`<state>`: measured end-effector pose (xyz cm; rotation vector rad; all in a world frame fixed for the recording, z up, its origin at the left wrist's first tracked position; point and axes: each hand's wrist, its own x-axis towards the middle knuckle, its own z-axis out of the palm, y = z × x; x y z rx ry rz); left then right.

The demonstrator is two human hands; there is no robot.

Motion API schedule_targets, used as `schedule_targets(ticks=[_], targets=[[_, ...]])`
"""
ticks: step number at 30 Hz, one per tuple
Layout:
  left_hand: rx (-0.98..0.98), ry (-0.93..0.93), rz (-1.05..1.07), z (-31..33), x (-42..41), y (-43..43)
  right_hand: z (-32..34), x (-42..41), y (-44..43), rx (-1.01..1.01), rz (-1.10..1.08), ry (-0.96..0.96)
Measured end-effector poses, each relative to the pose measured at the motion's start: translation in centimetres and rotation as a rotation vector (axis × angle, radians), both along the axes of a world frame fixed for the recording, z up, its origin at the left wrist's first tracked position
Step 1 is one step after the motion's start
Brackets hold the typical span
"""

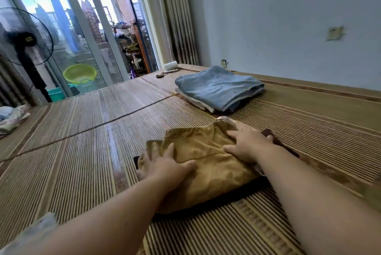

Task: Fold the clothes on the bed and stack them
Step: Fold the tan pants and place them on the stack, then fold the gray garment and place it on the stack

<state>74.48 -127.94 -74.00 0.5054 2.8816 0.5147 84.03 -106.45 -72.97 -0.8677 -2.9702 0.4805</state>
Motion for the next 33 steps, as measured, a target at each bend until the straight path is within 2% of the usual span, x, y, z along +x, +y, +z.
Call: schedule_targets(ticks=[1,3,7,11,14,20,23,28,33], targets=[[-0.067,0.030,-0.074,-0.6,-0.3,0.6,-0.8,0.0,0.1,0.003,-0.008,-0.011],[-0.157,-0.030,-0.138,-1.5,-1.0,1.3,-1.6,0.1,0.5,-0.003,-0.011,-0.022],[-0.177,-0.137,-0.153,-1.4,-1.0,0.8,-1.2,0.3,-0.2,0.101,0.004,0.008],[-0.079,-0.062,-0.214,0.8,1.8,-3.0,1.1,1.0,-4.1,0.257,0.148,0.186],[-0.087,0.050,-0.298,2.2,5.8,-8.3,3.7,2.5,-8.8,0.265,0.319,0.193],[-0.117,0.179,-0.254,5.6,13.1,-21.0,7.2,7.7,-21.0,0.139,0.535,0.151],[-0.114,0.164,-0.222,6.7,16.2,-28.1,7.8,10.4,-27.5,0.104,0.629,0.129],[-0.157,0.154,-0.098,4.8,20.1,-37.0,6.6,12.2,-37.1,0.000,0.695,0.015],[-0.220,0.158,0.033,1.8,21.2,-41.4,3.1,11.8,-43.6,-0.166,0.685,0.044]])
